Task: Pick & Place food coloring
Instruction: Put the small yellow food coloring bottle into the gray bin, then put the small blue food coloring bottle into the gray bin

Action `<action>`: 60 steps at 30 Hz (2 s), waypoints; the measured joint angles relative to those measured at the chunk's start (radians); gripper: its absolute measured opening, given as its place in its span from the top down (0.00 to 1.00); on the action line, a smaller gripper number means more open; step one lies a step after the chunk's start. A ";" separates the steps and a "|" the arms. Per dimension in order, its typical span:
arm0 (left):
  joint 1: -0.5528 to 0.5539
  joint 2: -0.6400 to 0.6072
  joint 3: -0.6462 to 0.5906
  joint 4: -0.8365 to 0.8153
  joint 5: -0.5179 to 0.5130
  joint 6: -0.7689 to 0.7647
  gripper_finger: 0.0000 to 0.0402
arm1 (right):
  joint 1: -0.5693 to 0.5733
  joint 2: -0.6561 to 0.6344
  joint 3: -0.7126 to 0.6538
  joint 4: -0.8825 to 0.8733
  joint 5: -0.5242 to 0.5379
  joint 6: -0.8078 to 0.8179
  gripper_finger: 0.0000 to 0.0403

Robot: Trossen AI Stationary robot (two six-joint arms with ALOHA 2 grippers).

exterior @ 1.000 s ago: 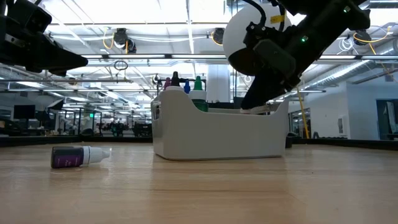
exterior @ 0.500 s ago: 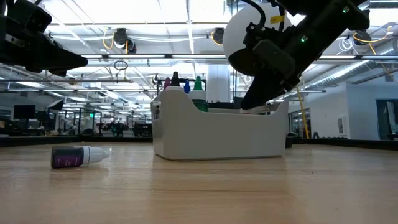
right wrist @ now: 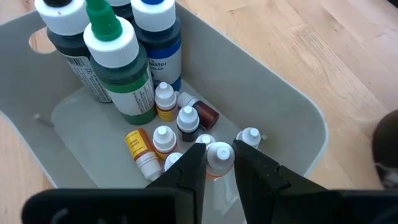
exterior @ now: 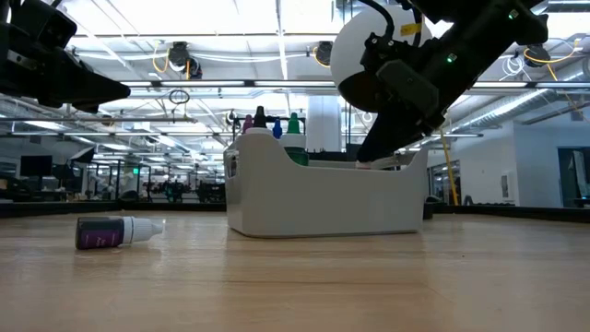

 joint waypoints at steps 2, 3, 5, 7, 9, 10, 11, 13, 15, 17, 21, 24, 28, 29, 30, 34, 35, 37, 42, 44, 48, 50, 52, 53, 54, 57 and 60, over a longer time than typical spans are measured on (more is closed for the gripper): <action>0.000 0.000 0.000 0.000 0.000 0.000 0.91 | 0.000 0.000 0.000 -0.005 -0.004 0.000 0.83; 0.000 0.000 0.000 0.000 0.000 0.000 0.91 | 0.000 0.000 0.000 -0.010 -0.007 0.004 0.83; 0.000 0.000 0.000 0.000 0.000 0.000 0.91 | 0.000 0.000 0.000 -0.020 -0.025 0.017 0.83; 0.000 0.000 0.000 0.000 0.000 0.000 0.91 | 0.000 0.000 0.000 -0.031 -0.026 0.029 0.83; 0.000 0.000 0.000 0.000 0.000 0.001 0.91 | 0.000 0.000 0.000 -0.038 -0.026 0.037 0.83; 0.000 0.000 0.000 0.000 0.000 0.001 0.91 | 0.000 0.000 0.000 -0.038 -0.026 0.038 0.84; 0.000 0.000 0.000 0.000 0.000 0.001 0.91 | 0.000 0.000 0.001 -0.038 -0.026 0.039 0.84; 0.000 0.000 0.000 0.000 0.000 0.001 0.91 | 0.000 0.000 0.001 -0.039 -0.026 0.038 0.84; 0.000 0.000 0.000 0.000 0.000 0.001 0.91 | 0.000 0.000 0.001 -0.039 -0.026 0.038 0.84; 0.000 0.000 0.000 0.000 0.000 0.001 0.91 | 0.000 0.000 0.001 -0.039 -0.026 0.038 0.83; 0.000 0.000 0.000 0.000 0.000 0.001 0.91 | 0.000 0.000 0.001 -0.039 -0.026 0.056 0.82; 0.000 0.000 0.000 0.000 0.000 0.001 0.91 | 0.000 0.000 0.001 -0.040 -0.026 0.057 0.80; 0.000 0.000 0.000 0.000 0.000 0.001 0.91 | 0.000 0.000 0.001 -0.040 -0.027 0.061 0.78; 0.000 0.000 0.000 0.000 0.000 0.001 0.91 | 0.000 0.000 0.001 -0.040 -0.027 0.065 0.78; 0.000 0.000 0.000 0.000 0.000 0.001 0.91 | 0.000 0.000 0.001 -0.040 -0.027 0.067 0.77; 0.000 0.000 0.000 0.000 0.000 0.001 0.91 | 0.000 0.000 0.001 -0.040 -0.027 0.067 0.76; 0.000 0.000 0.000 0.000 0.000 0.001 0.91 | 0.000 0.000 0.001 -0.040 -0.027 0.066 0.76; 0.000 0.000 0.000 0.000 0.000 0.001 0.91 | 0.000 0.000 0.001 -0.038 -0.027 0.057 0.76; 0.000 0.000 0.000 0.001 0.000 0.001 0.91 | 0.005 0.000 0.001 0.021 -0.039 0.018 0.77; 0.000 0.000 0.000 0.000 0.000 0.001 0.91 | 0.014 0.000 0.010 0.065 -0.076 -0.006 0.77; 0.000 0.000 0.000 0.000 0.000 0.001 0.91 | 0.062 0.000 0.069 0.134 -0.131 -0.048 0.77; 0.000 0.000 0.000 0.001 0.000 0.001 0.91 | 0.101 0.000 0.115 0.135 -0.130 -0.083 0.77; 0.000 0.000 0.000 0.001 0.000 0.001 0.91 | 0.147 0.003 0.169 0.138 -0.130 -0.119 0.77; 0.000 0.000 0.000 0.001 0.000 0.001 0.91 | 0.167 0.014 0.202 0.145 -0.130 -0.137 0.77; 0.000 0.000 0.000 0.001 0.000 0.001 0.91 | 0.189 0.029 0.237 0.153 -0.130 -0.159 0.77; 0.000 0.000 0.000 0.006 -0.001 0.001 0.91 | 0.245 0.110 0.342 0.162 -0.133 -0.222 0.77; 0.000 0.004 0.000 0.018 -0.002 0.000 0.91 | 0.282 0.220 0.462 0.167 -0.191 -0.275 0.77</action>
